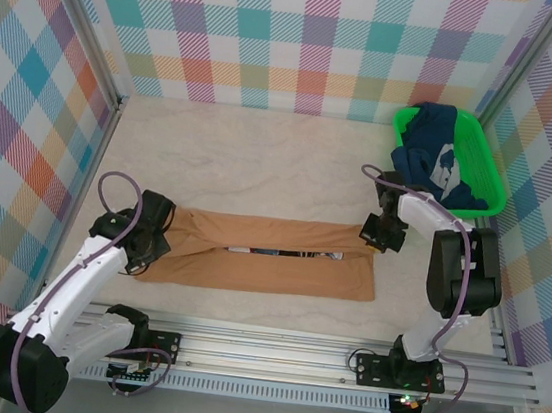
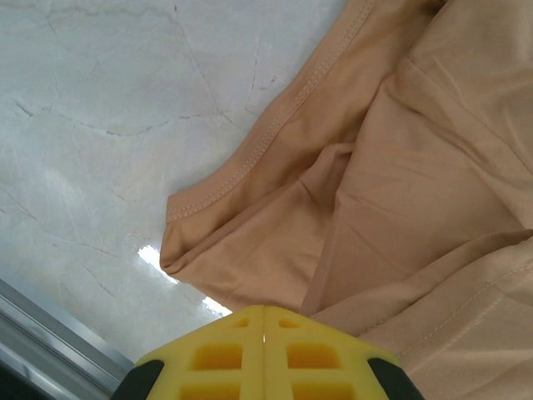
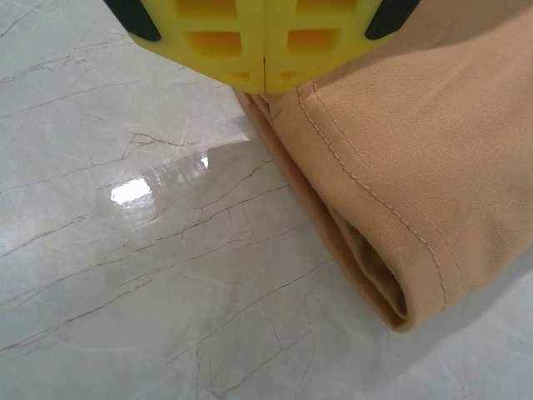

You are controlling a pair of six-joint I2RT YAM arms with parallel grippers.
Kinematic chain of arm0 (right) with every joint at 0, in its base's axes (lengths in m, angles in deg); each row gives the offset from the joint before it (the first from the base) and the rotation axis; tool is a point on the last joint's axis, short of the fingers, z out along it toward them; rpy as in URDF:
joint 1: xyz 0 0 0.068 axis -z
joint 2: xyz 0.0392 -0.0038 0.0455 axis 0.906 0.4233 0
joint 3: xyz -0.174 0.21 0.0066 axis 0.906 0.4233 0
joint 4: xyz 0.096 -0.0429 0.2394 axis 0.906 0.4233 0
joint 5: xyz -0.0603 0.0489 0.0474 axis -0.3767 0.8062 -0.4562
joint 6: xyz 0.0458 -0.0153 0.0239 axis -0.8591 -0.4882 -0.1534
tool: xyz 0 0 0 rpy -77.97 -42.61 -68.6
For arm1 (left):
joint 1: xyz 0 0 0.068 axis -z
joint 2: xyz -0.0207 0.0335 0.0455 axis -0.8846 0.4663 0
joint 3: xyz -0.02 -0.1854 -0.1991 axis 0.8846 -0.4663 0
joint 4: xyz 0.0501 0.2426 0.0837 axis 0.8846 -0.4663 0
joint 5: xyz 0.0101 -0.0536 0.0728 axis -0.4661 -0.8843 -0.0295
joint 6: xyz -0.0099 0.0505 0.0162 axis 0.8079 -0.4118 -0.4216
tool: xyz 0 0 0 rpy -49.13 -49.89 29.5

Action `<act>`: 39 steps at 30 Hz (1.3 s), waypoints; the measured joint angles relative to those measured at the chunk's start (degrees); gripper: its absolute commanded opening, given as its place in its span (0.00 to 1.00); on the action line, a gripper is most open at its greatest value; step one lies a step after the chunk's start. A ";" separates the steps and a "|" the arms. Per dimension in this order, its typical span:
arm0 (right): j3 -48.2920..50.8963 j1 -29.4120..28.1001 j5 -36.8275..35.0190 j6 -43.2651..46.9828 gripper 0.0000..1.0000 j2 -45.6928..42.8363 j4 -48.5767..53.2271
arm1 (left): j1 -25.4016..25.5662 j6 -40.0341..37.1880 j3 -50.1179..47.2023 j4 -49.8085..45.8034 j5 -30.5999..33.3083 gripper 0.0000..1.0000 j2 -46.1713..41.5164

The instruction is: Fold and stack the t-shirts

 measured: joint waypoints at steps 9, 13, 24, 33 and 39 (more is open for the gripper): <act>0.00 -0.68 0.02 -0.02 0.00 0.00 0.02 | 0.70 2.19 -1.01 -0.17 0.55 0.00 0.57; 0.00 -0.98 0.02 -0.02 0.00 0.00 0.04 | 1.07 2.71 -1.36 -0.13 1.03 0.00 0.68; 0.02 -1.22 -4.31 -1.62 0.38 -1.84 2.32 | 1.40 4.22 -1.70 -0.87 1.38 0.33 1.44; 0.04 -4.87 -0.94 -2.14 0.21 -9.31 -2.67 | 1.36 1.95 7.63 4.00 -4.44 0.39 8.41; 0.13 -6.36 6.38 -3.74 0.20 -0.79 -8.68 | 1.11 -2.56 9.66 13.22 -11.80 0.37 25.42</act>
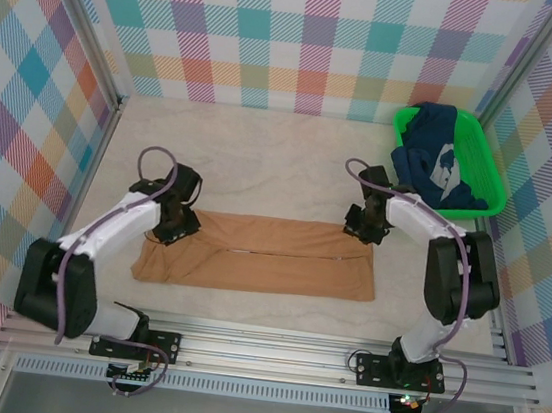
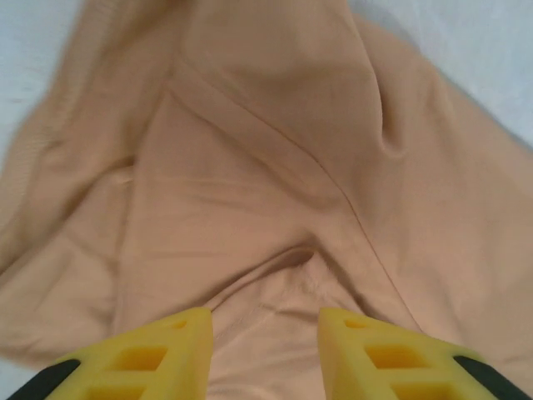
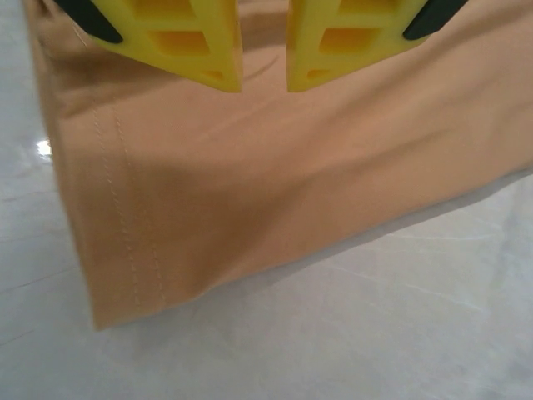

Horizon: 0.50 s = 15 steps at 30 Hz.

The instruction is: Fold and stack the t-shirts

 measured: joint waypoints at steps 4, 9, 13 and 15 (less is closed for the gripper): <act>0.04 0.04 1.51 -0.09 0.20 1.62 -0.48 | -0.94 -5.20 -0.13 4.59 -2.97 0.37 2.95; 0.04 0.04 2.80 0.33 0.20 1.57 -0.90 | -4.24 -9.25 0.00 5.75 -3.17 0.23 2.34; 0.22 0.04 3.39 0.33 0.20 1.51 -1.07 | -9.09 -8.87 0.00 1.57 -0.31 0.24 0.90; 0.59 0.04 4.07 0.33 0.21 1.51 -1.18 | -11.17 -8.72 -0.81 1.14 -0.15 0.27 0.22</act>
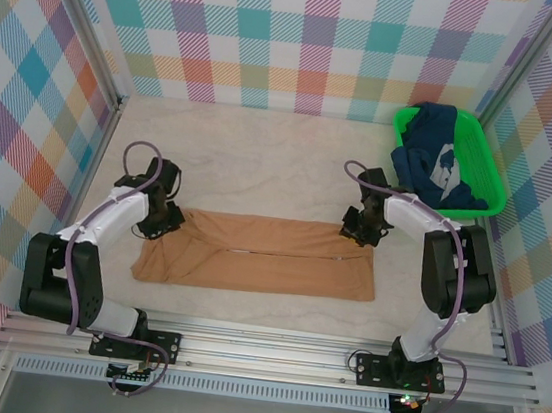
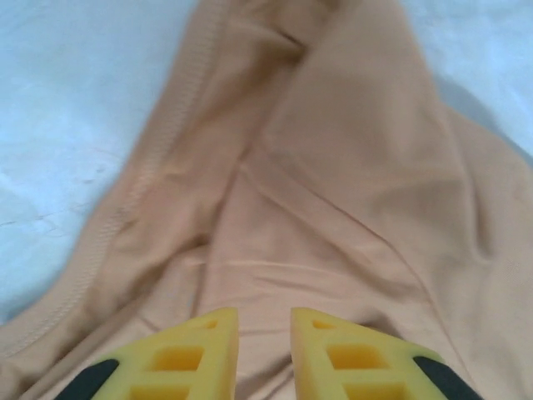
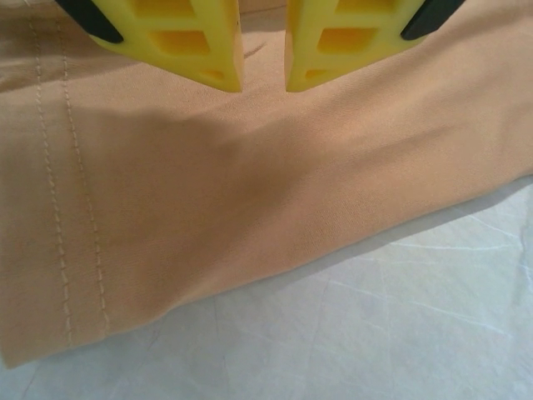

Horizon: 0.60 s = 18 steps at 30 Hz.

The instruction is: Fold and stack the t-shirts

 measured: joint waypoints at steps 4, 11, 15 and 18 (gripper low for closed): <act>0.26 0.00 1.25 0.15 0.21 0.00 -0.26 | -3.76 -0.50 -2.62 1.53 -1.16 0.27 -0.66; 0.26 0.00 2.10 0.39 0.22 0.02 -0.35 | -5.73 -4.13 -4.90 7.10 -2.69 0.29 1.73; 0.26 0.00 2.29 0.39 0.21 0.02 -0.35 | -6.10 -5.51 -7.26 10.54 -4.31 0.27 1.77; 0.26 0.00 2.29 0.39 0.21 0.04 -0.33 | -6.10 -6.14 -7.58 11.96 -4.92 0.27 2.45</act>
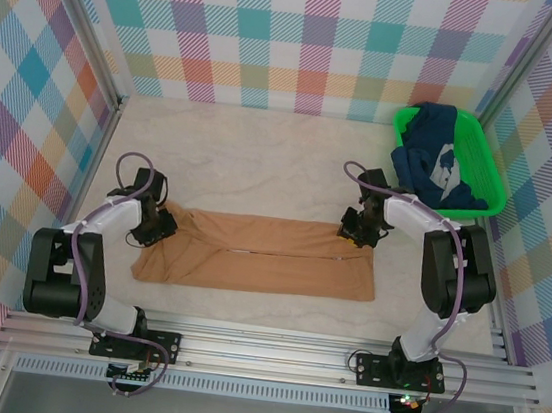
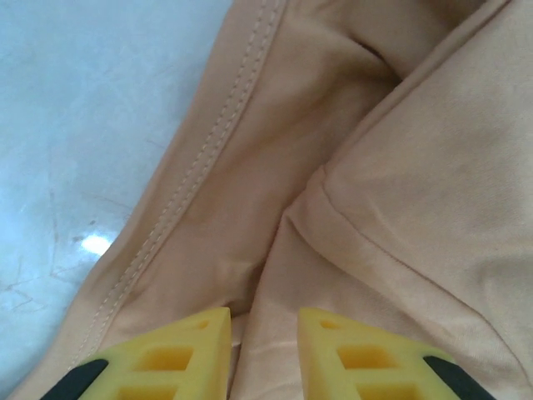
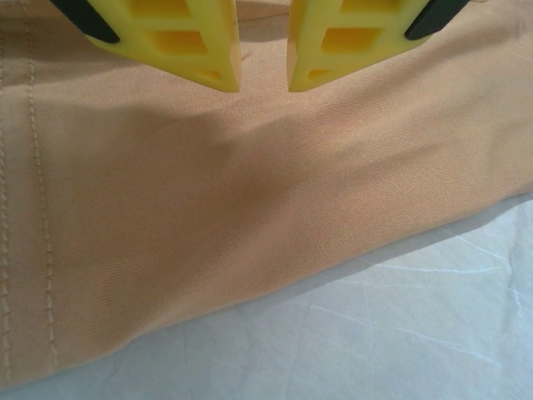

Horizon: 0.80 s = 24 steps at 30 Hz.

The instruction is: Fold and stack the t-shirts

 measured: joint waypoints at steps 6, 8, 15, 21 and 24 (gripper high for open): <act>0.00 0.00 0.02 0.02 0.21 0.33 0.00 | -0.02 -0.59 -2.05 1.88 -0.90 0.23 0.33; 0.00 0.00 0.00 0.00 0.21 0.50 0.00 | -0.02 -0.92 -2.25 1.92 -1.14 0.20 0.33; 0.00 0.00 0.00 0.00 0.19 0.98 0.02 | -0.02 -1.29 -2.25 2.62 -1.20 0.13 0.15; 0.00 0.00 0.00 0.02 0.18 1.07 0.02 | -0.02 -2.01 -1.49 1.66 -0.22 0.08 -1.55; 0.00 0.00 0.00 0.02 0.17 1.07 0.02 | -0.02 -2.51 -0.83 0.96 -0.11 0.07 -2.14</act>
